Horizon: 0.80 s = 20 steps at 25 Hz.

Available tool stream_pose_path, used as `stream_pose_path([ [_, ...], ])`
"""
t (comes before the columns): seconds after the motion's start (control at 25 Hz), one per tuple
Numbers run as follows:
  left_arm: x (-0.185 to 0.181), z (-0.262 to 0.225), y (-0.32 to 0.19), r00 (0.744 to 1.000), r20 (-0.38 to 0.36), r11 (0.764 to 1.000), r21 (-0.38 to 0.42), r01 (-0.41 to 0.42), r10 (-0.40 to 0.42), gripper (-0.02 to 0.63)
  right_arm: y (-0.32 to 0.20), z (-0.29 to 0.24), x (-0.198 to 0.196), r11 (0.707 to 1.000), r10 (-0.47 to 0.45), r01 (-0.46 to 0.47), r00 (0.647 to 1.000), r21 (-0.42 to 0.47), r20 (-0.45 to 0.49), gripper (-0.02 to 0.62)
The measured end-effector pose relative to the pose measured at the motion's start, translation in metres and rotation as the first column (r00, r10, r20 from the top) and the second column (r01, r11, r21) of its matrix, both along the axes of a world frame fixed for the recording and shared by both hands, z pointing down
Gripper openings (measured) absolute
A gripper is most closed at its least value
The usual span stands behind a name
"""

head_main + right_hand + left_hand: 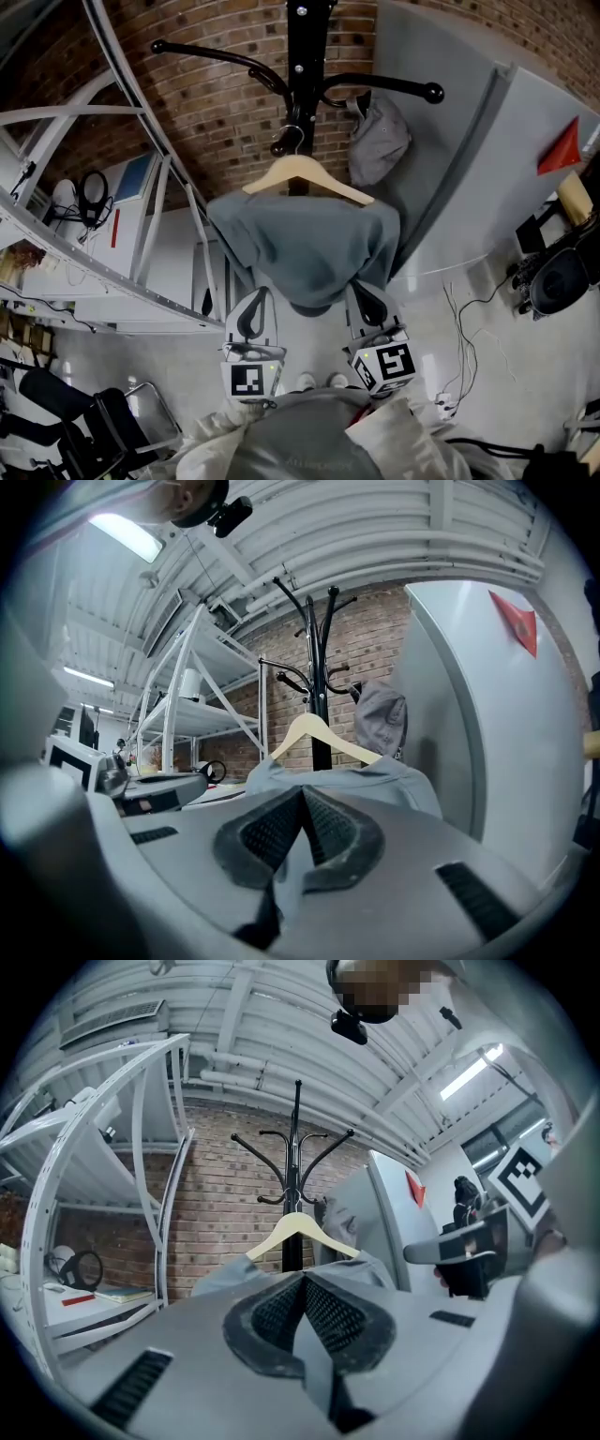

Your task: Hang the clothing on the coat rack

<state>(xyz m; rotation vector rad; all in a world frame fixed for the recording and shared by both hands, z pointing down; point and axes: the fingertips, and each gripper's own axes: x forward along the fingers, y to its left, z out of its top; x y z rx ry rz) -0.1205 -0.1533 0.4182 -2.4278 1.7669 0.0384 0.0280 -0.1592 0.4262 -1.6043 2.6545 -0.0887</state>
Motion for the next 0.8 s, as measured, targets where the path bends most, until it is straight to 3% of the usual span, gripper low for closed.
stream_pose_path([
  [0.8,0.0025,0.0044,0.0055,0.999,-0.032,0.999,-0.045,-0.002,0.000,0.008,0.0064,0.0032,0.0026,0.999,-0.028,0.029,1.000,-0.018,0.013,0.025],
])
